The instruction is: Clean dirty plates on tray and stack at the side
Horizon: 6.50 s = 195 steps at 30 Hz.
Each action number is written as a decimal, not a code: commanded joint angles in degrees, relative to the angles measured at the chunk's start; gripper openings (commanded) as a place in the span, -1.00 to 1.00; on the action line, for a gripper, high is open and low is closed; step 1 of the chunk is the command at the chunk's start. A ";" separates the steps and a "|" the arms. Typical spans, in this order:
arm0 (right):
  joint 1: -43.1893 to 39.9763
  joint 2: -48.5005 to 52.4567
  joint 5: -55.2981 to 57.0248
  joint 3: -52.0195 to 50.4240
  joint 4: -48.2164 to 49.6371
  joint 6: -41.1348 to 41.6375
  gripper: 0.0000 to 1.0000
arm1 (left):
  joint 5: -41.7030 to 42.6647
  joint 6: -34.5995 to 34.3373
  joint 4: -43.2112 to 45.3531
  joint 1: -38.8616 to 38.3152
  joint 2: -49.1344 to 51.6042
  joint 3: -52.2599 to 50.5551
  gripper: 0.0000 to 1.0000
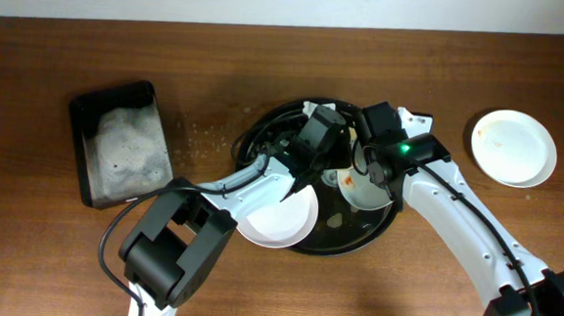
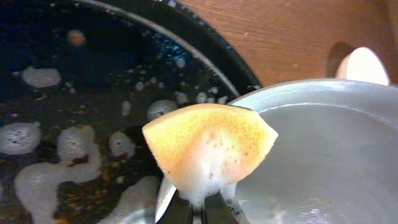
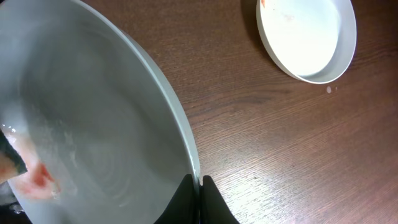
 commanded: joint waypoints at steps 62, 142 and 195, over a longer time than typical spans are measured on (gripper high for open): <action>-21.97 0.85 -38.34 9.01 -0.15 -16.00 -0.88 | -3.30 13.44 -16.50 7.74 -4.39 3.52 -1.00; -37.75 -8.20 -54.18 0.66 -6.01 -23.17 -0.02 | 20.13 81.77 11.58 4.11 13.38 8.83 -0.12; -37.75 -8.20 -54.38 0.66 -7.48 -23.61 -0.05 | 8.59 68.11 -25.09 8.50 18.43 32.26 -1.00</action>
